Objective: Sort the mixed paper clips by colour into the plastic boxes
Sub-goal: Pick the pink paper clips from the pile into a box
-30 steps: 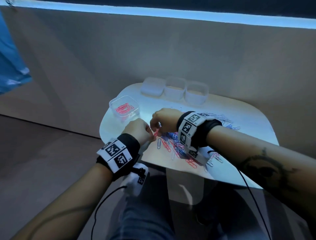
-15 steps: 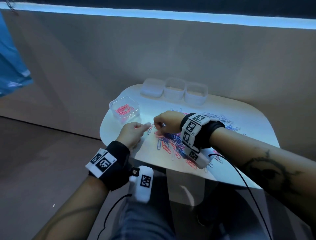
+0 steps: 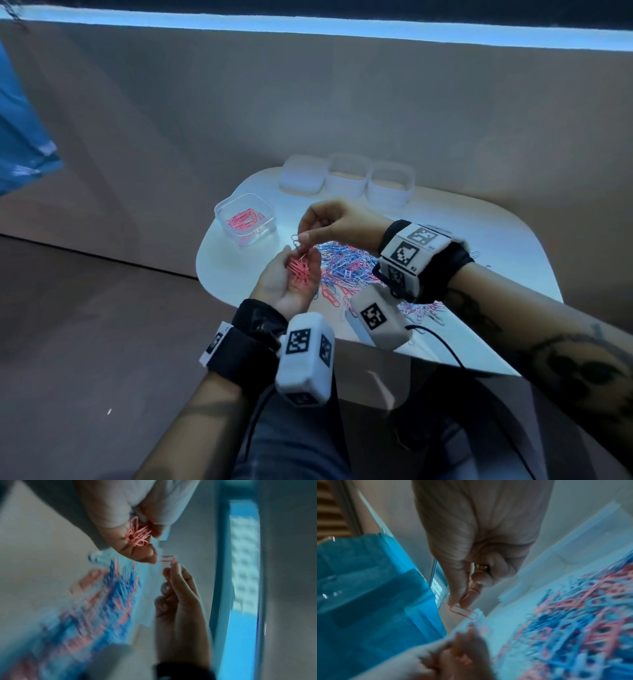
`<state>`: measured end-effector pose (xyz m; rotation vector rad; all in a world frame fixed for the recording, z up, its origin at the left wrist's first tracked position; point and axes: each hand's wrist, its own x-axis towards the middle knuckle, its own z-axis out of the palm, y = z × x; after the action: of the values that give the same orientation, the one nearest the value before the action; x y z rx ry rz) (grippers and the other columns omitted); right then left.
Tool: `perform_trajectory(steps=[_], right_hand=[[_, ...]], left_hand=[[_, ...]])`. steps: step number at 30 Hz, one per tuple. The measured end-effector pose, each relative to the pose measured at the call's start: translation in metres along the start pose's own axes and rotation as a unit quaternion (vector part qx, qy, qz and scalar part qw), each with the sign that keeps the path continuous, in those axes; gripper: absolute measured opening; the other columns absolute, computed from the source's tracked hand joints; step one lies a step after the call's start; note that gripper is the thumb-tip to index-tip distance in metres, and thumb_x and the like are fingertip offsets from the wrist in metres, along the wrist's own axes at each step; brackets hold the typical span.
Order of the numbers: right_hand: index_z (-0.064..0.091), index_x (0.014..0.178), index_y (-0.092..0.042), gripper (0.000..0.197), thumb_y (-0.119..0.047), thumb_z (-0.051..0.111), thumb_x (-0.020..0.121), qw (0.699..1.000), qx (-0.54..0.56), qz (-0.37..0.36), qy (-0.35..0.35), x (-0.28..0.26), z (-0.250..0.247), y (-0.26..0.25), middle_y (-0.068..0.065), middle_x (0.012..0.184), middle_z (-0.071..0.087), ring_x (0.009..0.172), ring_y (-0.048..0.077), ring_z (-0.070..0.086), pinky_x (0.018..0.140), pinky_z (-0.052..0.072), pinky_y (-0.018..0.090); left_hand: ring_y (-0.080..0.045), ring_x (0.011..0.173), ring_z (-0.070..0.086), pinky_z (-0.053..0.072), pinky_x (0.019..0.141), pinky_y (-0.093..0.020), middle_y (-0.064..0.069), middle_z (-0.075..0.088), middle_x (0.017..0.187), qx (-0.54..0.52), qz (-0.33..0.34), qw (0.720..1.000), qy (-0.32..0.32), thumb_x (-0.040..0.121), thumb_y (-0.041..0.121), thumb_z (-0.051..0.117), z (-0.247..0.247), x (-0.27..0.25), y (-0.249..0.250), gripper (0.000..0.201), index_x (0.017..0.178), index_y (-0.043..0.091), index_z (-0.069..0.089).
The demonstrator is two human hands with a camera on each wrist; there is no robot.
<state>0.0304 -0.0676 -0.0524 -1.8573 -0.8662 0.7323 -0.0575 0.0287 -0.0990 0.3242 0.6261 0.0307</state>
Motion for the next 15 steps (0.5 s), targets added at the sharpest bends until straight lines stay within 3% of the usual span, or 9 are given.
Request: perform_trajectory(steps=[1, 3, 5, 6, 9, 11, 13, 15], right_hand=[[0.059, 0.072, -0.015, 0.018, -0.002, 0.066, 0.081, 1.0, -0.003, 0.003, -0.005, 0.0, 0.003, -0.001, 0.007, 0.071, 0.061, 0.059, 0.002, 0.057, 0.064, 0.047, 0.015], [0.061, 0.069, -0.019, 0.017, -0.009, 0.07, 0.08, 0.995, -0.098, 0.01, 0.015, 0.001, 0.009, -0.003, -0.004, 0.065, 0.059, 0.055, -0.002, 0.054, 0.065, 0.047, 0.018], [0.069, 0.08, -0.012, 0.003, -0.015, 0.068, 0.081, 0.985, -0.172, 0.015, 0.025, 0.0, 0.01, -0.006, -0.003, 0.067, 0.06, 0.064, 0.006, 0.055, 0.07, 0.048, 0.024], [0.07, 0.087, -0.008, 0.01, -0.016, 0.066, 0.083, 0.984, -0.174, 0.016, 0.022, -0.001, 0.008, -0.007, 0.0, 0.071, 0.062, 0.065, 0.008, 0.055, 0.066, 0.049, 0.021], [0.064, 0.086, -0.01, 0.01, -0.014, 0.056, 0.091, 0.999, -0.014, 0.045, 0.027, -0.006, -0.003, -0.01, 0.002, 0.075, 0.063, 0.054, -0.001, 0.056, 0.047, 0.042, 0.011], [0.058, 0.079, -0.014, 0.014, -0.01, 0.054, 0.091, 0.993, 0.085, 0.054, 0.065, -0.006, -0.013, -0.005, 0.0, 0.073, 0.059, 0.047, -0.005, 0.057, 0.043, 0.039, 0.009], [0.06, 0.08, -0.012, 0.011, -0.007, 0.057, 0.089, 0.996, 0.005, 0.064, 0.07, -0.003, -0.015, 0.003, 0.0, 0.071, 0.057, 0.044, -0.007, 0.053, 0.041, 0.038, 0.008], [0.067, 0.09, -0.006, 0.007, -0.008, 0.064, 0.084, 0.981, -0.18, 0.068, 0.019, 0.0, -0.01, 0.009, 0.003, 0.073, 0.06, 0.053, -0.003, 0.054, 0.047, 0.039, 0.01]], left_hand=[[-0.018, 0.046, 0.064, 0.055, 0.053, -0.024, -0.011, 0.065, 0.055, -0.017, -0.003, 1.0, -0.019, 0.1, 0.024, 0.039, 0.002, -0.001, -0.001, 0.056, 0.059, -0.003, 0.066], [-0.02, 0.05, 0.067, 0.056, 0.053, -0.027, -0.013, 0.067, 0.06, 0.0, 0.006, 0.999, -0.032, 0.101, 0.028, 0.035, 0.005, -0.003, -0.003, 0.051, 0.074, -0.004, 0.065], [-0.02, 0.051, 0.067, 0.056, 0.052, -0.027, -0.014, 0.068, 0.061, 0.022, 0.017, 0.999, -0.024, 0.101, 0.03, 0.032, 0.006, -0.005, -0.003, 0.044, 0.085, -0.001, 0.059], [-0.02, 0.052, 0.068, 0.056, 0.053, -0.028, -0.014, 0.068, 0.061, 0.021, 0.018, 0.999, -0.024, 0.101, 0.028, 0.032, 0.005, -0.006, -0.002, 0.042, 0.086, -0.001, 0.058], [-0.023, 0.055, 0.068, 0.057, 0.059, -0.03, -0.016, 0.068, 0.066, -0.027, 0.009, 0.999, -0.043, 0.1, 0.025, 0.032, -0.001, -0.006, 0.001, 0.046, 0.08, -0.004, 0.062], [-0.019, 0.051, 0.067, 0.056, 0.05, -0.024, -0.013, 0.067, 0.062, -0.035, 0.007, 0.999, -0.041, 0.1, 0.026, 0.033, -0.009, -0.007, 0.006, 0.055, 0.066, -0.003, 0.067], [-0.013, 0.043, 0.061, 0.049, 0.038, -0.016, -0.006, 0.062, 0.055, -0.039, 0.007, 0.998, -0.04, 0.098, 0.025, 0.036, -0.019, -0.01, 0.016, 0.058, 0.054, 0.002, 0.065], [-0.006, 0.037, 0.051, 0.036, 0.031, -0.01, 0.002, 0.053, 0.049, -0.027, 0.015, 0.999, -0.027, 0.094, 0.023, 0.038, -0.029, -0.012, 0.027, 0.052, 0.049, 0.008, 0.059]])
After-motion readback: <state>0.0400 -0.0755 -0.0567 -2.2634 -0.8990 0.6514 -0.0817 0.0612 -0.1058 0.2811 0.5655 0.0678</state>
